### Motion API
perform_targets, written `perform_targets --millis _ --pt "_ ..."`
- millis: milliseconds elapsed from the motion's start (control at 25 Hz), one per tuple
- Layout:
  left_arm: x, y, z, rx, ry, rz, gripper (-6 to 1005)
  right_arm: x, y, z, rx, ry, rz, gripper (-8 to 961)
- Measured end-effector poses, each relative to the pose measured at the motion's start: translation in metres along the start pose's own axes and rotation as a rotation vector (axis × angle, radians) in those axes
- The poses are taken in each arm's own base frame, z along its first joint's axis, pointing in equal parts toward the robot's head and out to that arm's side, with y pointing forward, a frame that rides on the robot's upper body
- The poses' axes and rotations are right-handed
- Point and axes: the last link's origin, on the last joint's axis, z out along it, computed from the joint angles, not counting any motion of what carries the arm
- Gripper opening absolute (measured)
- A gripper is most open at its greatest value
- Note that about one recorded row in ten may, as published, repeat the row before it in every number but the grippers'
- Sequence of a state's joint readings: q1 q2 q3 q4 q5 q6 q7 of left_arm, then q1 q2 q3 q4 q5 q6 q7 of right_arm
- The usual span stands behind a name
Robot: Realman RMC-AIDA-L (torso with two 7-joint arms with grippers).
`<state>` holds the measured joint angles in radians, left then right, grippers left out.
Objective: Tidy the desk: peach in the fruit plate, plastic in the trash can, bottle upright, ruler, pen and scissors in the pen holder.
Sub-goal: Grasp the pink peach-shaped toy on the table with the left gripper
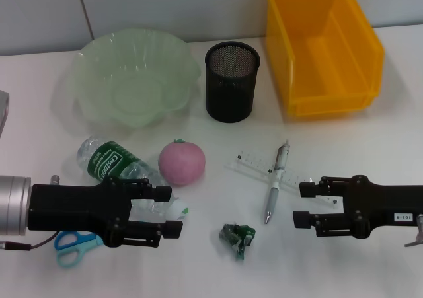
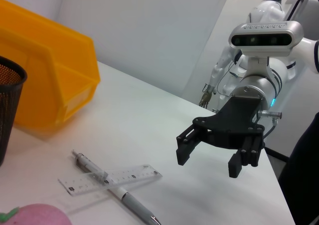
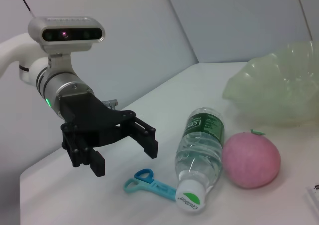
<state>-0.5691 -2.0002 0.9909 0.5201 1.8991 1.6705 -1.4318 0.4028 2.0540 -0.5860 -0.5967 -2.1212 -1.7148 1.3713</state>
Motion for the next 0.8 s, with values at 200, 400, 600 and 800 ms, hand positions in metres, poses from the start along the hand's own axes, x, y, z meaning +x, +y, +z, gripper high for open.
perform_targets --millis 200,400,600,800 --pt "0.001 0.000 0.000 0.000 0.000 0.003 762 -0.001 0.000 0.001 -0.004 0.003 -0.003 755" --pt "0.001 -0.001 0.000 0.001 -0.001 0.003 757 -0.001 0.000 0.002 -0.004 0.004 -0.003 754" --pt "0.003 -0.001 0.000 0.001 0.000 0.014 751 -0.001 0.000 0.003 -0.006 0.004 -0.003 754" --pt "0.027 -0.001 -0.004 0.003 0.027 0.112 745 0.000 0.000 0.003 0.000 0.003 0.000 754"
